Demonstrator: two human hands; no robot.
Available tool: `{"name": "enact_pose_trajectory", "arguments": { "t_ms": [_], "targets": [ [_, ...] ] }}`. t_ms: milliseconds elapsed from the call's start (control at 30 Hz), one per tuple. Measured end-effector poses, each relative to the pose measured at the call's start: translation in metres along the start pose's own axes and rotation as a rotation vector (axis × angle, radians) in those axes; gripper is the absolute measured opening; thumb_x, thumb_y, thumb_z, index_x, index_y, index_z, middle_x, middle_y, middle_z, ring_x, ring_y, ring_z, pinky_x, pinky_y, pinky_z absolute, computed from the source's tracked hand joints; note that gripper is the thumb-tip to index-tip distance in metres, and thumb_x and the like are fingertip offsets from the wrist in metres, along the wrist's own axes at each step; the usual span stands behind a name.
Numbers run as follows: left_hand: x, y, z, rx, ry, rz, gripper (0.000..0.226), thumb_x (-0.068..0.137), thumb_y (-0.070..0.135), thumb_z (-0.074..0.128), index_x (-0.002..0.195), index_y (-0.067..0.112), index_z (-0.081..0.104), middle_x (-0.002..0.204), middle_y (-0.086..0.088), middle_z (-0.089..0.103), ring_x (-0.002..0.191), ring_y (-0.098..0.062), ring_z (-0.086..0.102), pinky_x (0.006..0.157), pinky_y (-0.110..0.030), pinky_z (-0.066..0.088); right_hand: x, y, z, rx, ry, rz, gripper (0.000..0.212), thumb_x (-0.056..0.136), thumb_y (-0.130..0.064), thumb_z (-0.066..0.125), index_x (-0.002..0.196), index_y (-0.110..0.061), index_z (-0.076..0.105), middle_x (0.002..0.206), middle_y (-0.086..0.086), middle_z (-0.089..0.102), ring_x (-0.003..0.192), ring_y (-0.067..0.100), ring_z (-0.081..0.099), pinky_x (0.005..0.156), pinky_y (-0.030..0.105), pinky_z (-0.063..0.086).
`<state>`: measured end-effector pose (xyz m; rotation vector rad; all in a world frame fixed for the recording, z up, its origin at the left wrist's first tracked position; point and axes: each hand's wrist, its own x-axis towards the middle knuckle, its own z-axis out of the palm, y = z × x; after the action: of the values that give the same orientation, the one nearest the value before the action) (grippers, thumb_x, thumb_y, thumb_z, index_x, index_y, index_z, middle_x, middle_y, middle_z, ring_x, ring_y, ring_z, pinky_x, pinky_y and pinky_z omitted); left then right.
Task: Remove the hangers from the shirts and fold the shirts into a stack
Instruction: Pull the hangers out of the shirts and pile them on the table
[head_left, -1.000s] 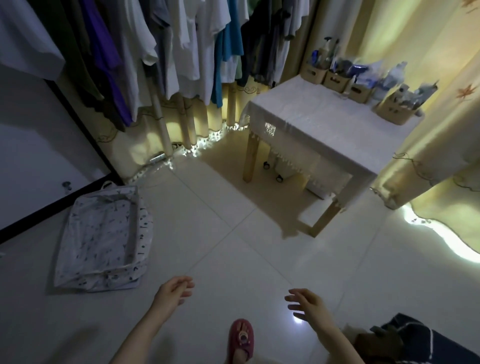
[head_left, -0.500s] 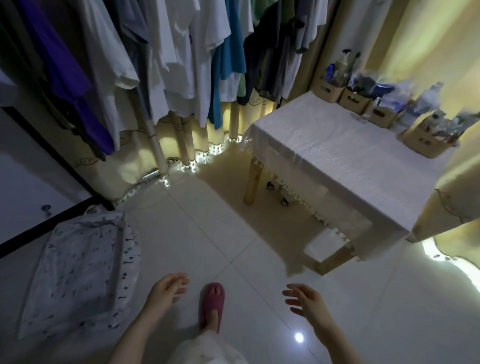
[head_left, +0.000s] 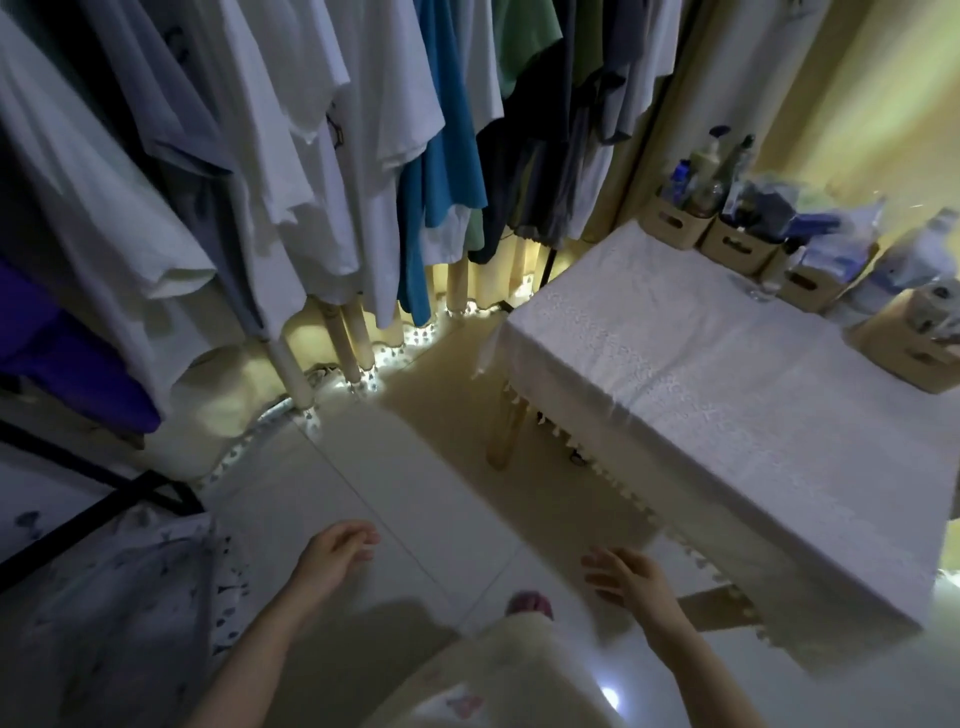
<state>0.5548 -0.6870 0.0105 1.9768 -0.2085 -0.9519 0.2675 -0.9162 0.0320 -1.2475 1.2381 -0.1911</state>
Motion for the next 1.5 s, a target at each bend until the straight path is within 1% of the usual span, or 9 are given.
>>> {"name": "enact_pose_trajectory", "arguments": {
  "t_ms": [167,333,433,533,833,900,1033,1267,1500],
  "targets": [
    [0.057,0.032,0.015,-0.058,0.063,-0.024,0.019,0.095,-0.008,0.043,0.102,-0.003,0.060,0.091,-0.009,0.062,0.056,-0.003,0.063,0.049,-0.005,0.044,0.085,-0.065,0.002,-0.048,-0.068,-0.023,0.016,0.096,-0.014,0.052,0.095,-0.005,0.064,0.093,0.012,0.071,0.081,0.027,0.066,0.071,0.032,0.050],
    [0.097,0.052,0.038,-0.113,0.222,-0.050,0.025,0.090,-0.012,0.050,0.084,0.008,0.063,0.089,-0.010,0.061,0.066,0.004,0.062,0.059,0.000,0.043,0.170,-0.138,0.000,-0.104,-0.191,-0.081,0.015,0.096,-0.014,0.051,0.098,-0.009,0.065,0.087,0.008,0.073,0.078,0.024,0.068,0.070,0.031,0.051],
    [0.121,0.071,0.049,-0.165,0.295,-0.122,0.018,0.095,-0.003,0.047,0.100,0.000,0.065,0.091,-0.011,0.062,0.055,0.003,0.061,0.047,-0.004,0.041,0.213,-0.189,-0.005,-0.170,-0.279,-0.108,0.014,0.095,-0.014,0.054,0.097,-0.008,0.066,0.088,0.010,0.074,0.082,0.027,0.069,0.073,0.034,0.053],
    [0.144,0.099,0.059,-0.221,0.362,-0.120,0.023,0.097,0.001,0.045,0.111,-0.003,0.063,0.099,-0.013,0.063,0.068,-0.012,0.058,0.047,-0.007,0.042,0.251,-0.239,-0.006,-0.224,-0.348,-0.183,0.015,0.096,-0.011,0.051,0.098,-0.005,0.065,0.095,0.014,0.072,0.084,0.030,0.068,0.076,0.036,0.052],
    [0.167,0.167,0.050,-0.317,0.481,-0.018,0.019,0.095,-0.006,0.045,0.103,-0.001,0.062,0.081,-0.003,0.063,0.060,-0.003,0.063,0.049,-0.006,0.043,0.299,-0.302,0.018,-0.238,-0.413,-0.272,0.020,0.099,-0.014,0.047,0.105,-0.008,0.064,0.099,0.008,0.072,0.088,0.023,0.069,0.072,0.028,0.054],
    [0.165,0.180,0.033,-0.288,0.497,0.031,0.019,0.093,-0.008,0.048,0.100,0.000,0.064,0.082,-0.003,0.065,0.061,0.003,0.064,0.053,-0.005,0.045,0.299,-0.311,0.027,-0.219,-0.402,-0.274,0.019,0.098,-0.015,0.047,0.104,-0.009,0.065,0.099,0.008,0.072,0.089,0.024,0.069,0.074,0.030,0.054],
    [0.152,0.225,-0.015,-0.262,0.537,0.178,0.027,0.091,-0.003,0.054,0.085,0.019,0.067,0.091,-0.005,0.070,0.079,-0.012,0.068,0.074,-0.021,0.052,0.292,-0.355,0.051,-0.170,-0.405,-0.349,0.020,0.099,-0.015,0.046,0.102,-0.008,0.064,0.101,0.011,0.070,0.091,0.027,0.067,0.081,0.038,0.052],
    [0.081,0.379,-0.111,-0.287,0.638,0.529,0.023,0.096,0.013,0.048,0.096,0.026,0.068,0.093,0.008,0.074,0.087,-0.010,0.070,0.075,-0.026,0.051,0.252,-0.517,0.091,0.059,-0.383,-0.755,0.018,0.096,-0.010,0.051,0.102,-0.004,0.066,0.079,0.001,0.070,0.069,0.009,0.064,0.057,0.014,0.054],
    [0.037,0.520,-0.158,-0.236,0.943,0.925,0.018,0.096,0.012,0.051,0.097,0.024,0.063,0.095,0.008,0.067,0.087,-0.004,0.065,0.075,-0.014,0.053,0.201,-0.665,0.112,0.206,-0.274,-1.115,0.018,0.093,-0.018,0.055,0.080,-0.026,0.065,0.069,-0.004,0.058,0.060,0.004,0.053,0.062,0.016,0.046]
  ]
}}
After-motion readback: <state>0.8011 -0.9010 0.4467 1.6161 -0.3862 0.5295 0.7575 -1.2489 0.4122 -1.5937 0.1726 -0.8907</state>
